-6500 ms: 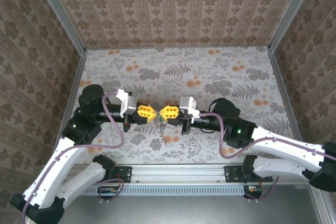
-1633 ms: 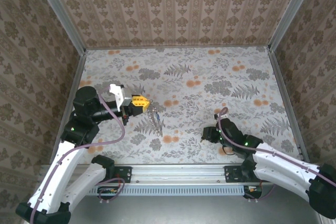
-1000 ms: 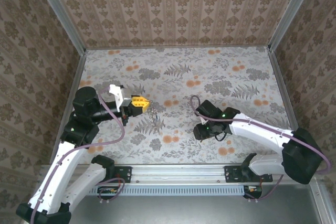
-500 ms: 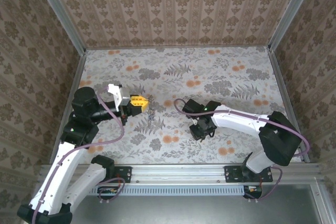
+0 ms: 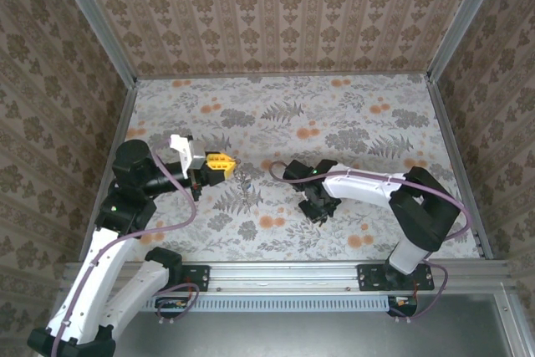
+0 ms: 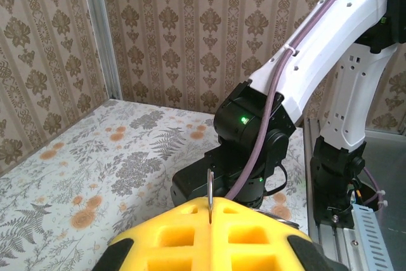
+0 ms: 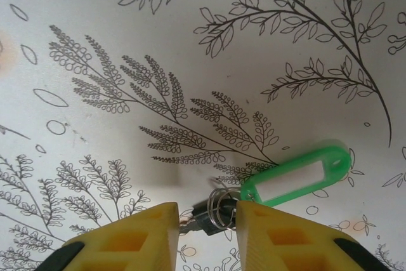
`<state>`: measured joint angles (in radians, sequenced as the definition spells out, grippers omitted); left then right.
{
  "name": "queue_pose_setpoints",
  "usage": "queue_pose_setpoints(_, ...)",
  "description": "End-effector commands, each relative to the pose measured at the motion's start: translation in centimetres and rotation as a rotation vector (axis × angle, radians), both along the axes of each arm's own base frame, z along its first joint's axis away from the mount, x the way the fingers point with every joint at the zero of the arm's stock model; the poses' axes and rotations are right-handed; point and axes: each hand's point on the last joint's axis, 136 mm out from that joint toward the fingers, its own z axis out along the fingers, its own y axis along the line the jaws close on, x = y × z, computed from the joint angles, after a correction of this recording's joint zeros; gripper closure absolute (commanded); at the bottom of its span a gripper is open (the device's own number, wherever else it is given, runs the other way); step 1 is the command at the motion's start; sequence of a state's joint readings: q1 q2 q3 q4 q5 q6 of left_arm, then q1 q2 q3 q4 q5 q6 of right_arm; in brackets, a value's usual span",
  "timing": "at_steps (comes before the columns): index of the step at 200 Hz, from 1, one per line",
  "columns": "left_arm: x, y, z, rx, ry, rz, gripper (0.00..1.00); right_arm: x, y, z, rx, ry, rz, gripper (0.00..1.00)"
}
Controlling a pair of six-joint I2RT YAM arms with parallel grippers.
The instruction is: Put the keys on the keyring
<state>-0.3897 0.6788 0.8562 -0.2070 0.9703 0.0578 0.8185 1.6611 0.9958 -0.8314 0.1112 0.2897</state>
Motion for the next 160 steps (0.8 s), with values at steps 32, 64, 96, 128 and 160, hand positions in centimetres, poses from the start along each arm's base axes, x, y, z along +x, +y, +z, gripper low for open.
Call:
queue_pose_setpoints(32,-0.46,0.19,1.05,-0.035,-0.037,-0.017,1.00,0.06,-0.69,-0.05,-0.066,0.009,0.018,0.71)
queue_pose_setpoints(64,-0.57,0.25,1.23,-0.040,-0.042,-0.021,1.00,-0.42,-0.77,-0.48,-0.077,0.024,0.010,0.71)
queue_pose_setpoints(96,-0.72,0.24,1.42,-0.048,-0.043,-0.028,1.00,-0.50,-0.78,-0.70,-0.083,0.028,0.007,0.71)
queue_pose_setpoints(128,-0.88,0.26,1.60,-0.054,-0.047,-0.033,1.00,-0.54,-0.99,-0.71,-0.092,0.029,0.000,0.72)
queue_pose_setpoints(160,-1.09,0.32,1.71,-0.058,-0.052,-0.035,1.00,-0.32,-1.27,-0.90,-0.115,0.020,-0.005,0.73)
